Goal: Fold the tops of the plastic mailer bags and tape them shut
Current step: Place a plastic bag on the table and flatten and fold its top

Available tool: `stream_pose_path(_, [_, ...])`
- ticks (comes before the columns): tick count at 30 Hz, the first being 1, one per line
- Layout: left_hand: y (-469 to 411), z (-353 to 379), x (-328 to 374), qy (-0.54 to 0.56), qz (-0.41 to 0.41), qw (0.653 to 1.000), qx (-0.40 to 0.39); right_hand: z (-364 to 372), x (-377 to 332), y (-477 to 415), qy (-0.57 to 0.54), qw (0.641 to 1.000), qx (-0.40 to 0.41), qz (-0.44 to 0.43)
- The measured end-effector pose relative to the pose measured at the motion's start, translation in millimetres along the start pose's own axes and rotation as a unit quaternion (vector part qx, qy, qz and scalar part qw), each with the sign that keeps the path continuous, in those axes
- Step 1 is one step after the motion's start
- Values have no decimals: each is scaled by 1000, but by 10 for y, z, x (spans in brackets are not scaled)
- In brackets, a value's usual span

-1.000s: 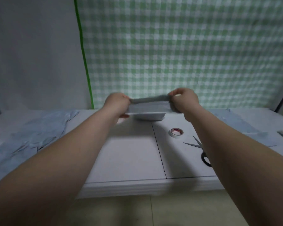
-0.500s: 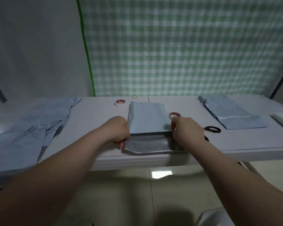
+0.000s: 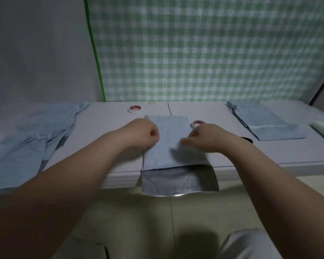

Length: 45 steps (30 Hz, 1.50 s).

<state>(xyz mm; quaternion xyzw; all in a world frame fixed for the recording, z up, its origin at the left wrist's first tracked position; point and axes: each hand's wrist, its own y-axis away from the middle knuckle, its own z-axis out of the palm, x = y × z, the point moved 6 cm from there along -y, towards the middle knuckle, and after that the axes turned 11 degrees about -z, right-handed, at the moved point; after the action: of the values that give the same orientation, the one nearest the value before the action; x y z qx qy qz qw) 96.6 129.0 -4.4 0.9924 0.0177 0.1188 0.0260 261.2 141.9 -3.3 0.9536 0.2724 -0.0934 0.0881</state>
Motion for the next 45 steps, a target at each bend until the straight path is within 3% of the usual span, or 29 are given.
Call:
stream_pose_path(3, [-225,48,116,-15,31,996,82,-14,-85,-287,-21,994,108,-27])
stream_pose_path(7, [-447,289,161,-112,59,990,61,219,-193,-591,-27,988,125,-90])
stream_pose_path(10, [-591,409,109,-110,63,991,36,339,-122,-815,-3,983,156,-94])
stream_pose_path(21, [-706,748,-205,-110,24,992,-56,645,120,-891,26,995,70,-73])
stream_pose_path(24, [-635,650,-127,-193,22,980,34,604,45,-835,41,987,110,-107])
stream_pose_path(26, [-539,570,30,-198,97,968,123,575,-35,-797,50,979,134,-146])
stream_pose_path(27, [-506,570,65,-164,132,969,131,572,-65,-780,43,978,133,-157])
stream_pose_path(31, [-466,644,-20,-10,144,989,23,635,-5,-791,-10,984,99,-147])
stream_pose_path(45, [-818,698,-199,-88,49,994,-53,600,174,-1100,42,992,34,-115])
